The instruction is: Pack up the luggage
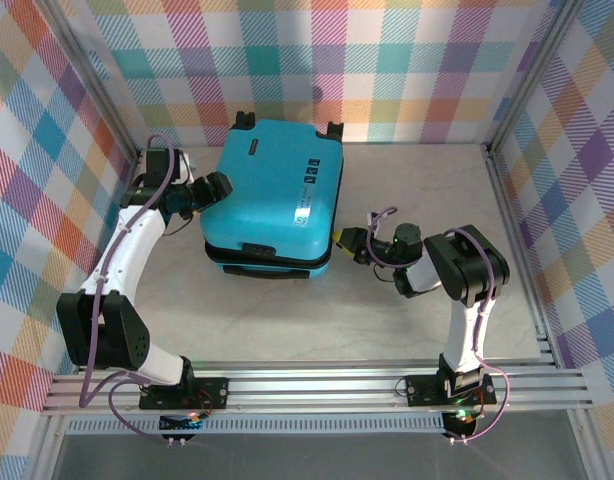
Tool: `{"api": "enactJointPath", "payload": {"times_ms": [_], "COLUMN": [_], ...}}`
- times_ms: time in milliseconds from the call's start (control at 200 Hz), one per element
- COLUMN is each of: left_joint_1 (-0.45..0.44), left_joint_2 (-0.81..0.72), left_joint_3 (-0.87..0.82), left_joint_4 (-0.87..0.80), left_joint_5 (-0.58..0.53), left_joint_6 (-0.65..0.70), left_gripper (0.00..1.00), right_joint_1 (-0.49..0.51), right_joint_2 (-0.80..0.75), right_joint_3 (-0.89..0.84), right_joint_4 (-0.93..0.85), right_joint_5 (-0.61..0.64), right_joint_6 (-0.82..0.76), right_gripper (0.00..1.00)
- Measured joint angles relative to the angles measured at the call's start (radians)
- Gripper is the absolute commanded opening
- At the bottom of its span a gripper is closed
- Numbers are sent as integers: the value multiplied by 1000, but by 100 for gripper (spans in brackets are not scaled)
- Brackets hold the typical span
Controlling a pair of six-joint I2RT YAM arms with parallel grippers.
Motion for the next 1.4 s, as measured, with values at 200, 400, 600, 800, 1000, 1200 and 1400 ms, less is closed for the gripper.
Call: {"api": "enactJointPath", "payload": {"times_ms": [200,400,600,800,1000,1200,1400], "left_joint_1": [0,0,0,0,0,0,0], "left_joint_2": [-6,-6,-11,-12,-13,-27,-36], "left_joint_3": [-5,-6,-11,-11,-13,-17,-18], "left_joint_4": [0,0,0,1,1,0,0], "left_joint_5": [1,0,0,0,-2,-3,-3], "left_joint_6": [0,0,0,0,1,1,1], "left_gripper": [83,82,82,82,82,82,82], "right_joint_1": [0,1,1,5,1,3,10], "right_joint_2": [0,5,25,25,22,25,25], "right_joint_3": [-10,-9,-3,5,5,22,34], "right_joint_4": [33,34,51,49,45,33,23], "right_joint_5": [3,1,-2,-8,-8,-26,-41], "right_joint_6": [49,79,103,126,128,148,161], "right_gripper": [51,60,59,58,58,58,56]}}
